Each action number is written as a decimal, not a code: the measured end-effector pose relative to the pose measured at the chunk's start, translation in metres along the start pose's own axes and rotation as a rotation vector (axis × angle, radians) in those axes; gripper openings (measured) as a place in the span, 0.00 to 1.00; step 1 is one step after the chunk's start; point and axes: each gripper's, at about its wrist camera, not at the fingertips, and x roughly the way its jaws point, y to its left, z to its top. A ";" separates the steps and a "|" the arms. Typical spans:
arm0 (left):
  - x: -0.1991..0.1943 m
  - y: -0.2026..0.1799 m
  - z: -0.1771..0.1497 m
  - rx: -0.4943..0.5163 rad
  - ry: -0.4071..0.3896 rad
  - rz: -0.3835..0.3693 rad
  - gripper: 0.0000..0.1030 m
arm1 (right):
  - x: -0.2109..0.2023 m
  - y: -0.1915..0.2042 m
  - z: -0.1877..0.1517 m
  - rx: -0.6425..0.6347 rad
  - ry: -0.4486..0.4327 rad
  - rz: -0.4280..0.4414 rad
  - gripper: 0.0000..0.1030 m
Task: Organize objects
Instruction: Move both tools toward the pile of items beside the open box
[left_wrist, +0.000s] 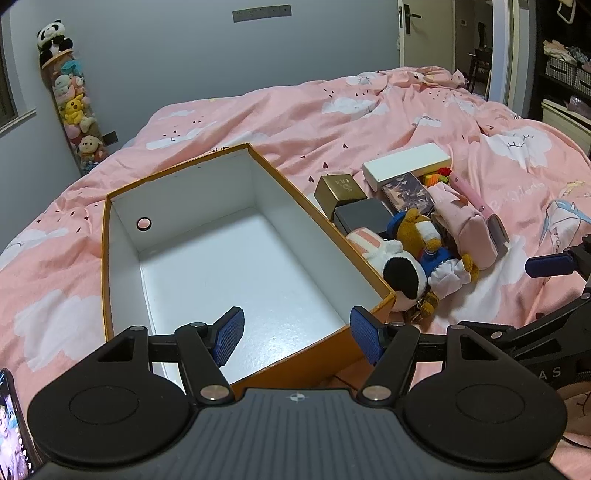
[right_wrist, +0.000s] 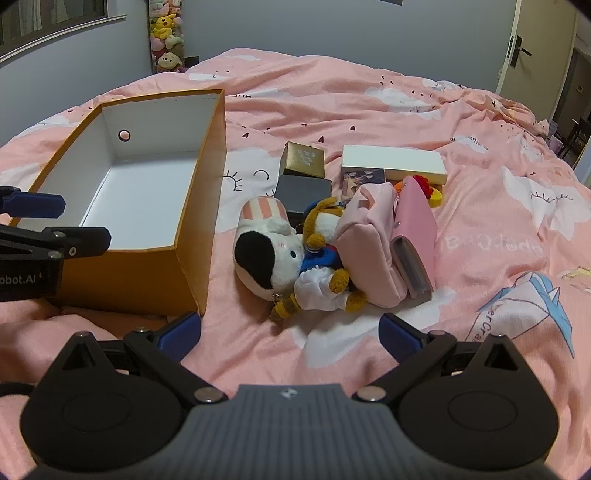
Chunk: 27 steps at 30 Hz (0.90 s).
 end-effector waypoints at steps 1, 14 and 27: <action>0.000 0.000 0.000 0.002 0.001 0.001 0.75 | 0.000 -0.001 0.000 0.002 0.002 0.000 0.99; 0.000 -0.004 0.000 0.021 0.006 0.000 0.75 | 0.002 -0.004 -0.002 0.025 0.017 0.000 0.99; 0.001 -0.006 0.007 0.035 0.001 -0.019 0.70 | 0.007 -0.012 -0.002 0.054 0.040 0.003 0.99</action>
